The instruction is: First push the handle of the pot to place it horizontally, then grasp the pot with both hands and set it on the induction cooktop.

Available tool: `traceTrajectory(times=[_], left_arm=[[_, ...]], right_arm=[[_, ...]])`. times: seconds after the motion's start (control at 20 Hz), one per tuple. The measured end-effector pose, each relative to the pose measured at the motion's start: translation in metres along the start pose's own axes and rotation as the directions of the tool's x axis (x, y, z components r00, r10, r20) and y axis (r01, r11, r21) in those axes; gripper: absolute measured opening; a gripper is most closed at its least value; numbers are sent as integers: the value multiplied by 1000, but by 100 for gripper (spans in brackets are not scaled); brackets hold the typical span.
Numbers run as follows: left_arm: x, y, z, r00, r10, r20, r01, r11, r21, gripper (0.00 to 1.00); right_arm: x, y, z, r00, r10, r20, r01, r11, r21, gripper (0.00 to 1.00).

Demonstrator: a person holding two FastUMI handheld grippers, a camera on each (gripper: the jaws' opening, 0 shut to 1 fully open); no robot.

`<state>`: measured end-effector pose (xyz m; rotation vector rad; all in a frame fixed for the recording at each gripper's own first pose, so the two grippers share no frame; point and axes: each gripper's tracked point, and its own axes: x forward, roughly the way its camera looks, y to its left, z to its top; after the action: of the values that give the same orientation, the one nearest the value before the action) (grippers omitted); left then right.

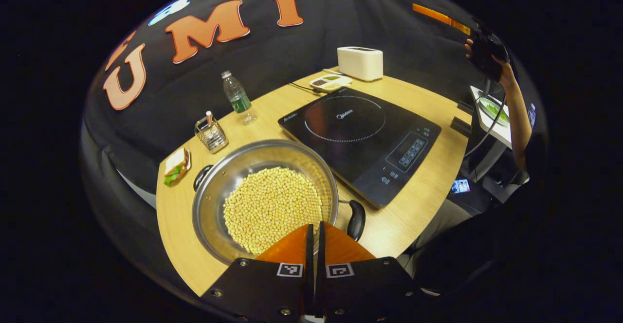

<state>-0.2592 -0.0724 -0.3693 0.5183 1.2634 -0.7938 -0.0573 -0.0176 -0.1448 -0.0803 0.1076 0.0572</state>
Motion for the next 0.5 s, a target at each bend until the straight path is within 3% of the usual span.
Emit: traceTrajectory(times=[0.3, 0.5], left_arm=[[6, -4, -44, 991, -4, -135, 3, 1000, -10, 2], [17, -13, -57, 980, -31, -194, 30, 1000, -8, 2]], right_arm=[[-6, 4, -18, 999, 30, -36, -29, 999, 19, 95], [-11, -9, -22, 999, 7, -53, -6, 1000, 19, 95]])
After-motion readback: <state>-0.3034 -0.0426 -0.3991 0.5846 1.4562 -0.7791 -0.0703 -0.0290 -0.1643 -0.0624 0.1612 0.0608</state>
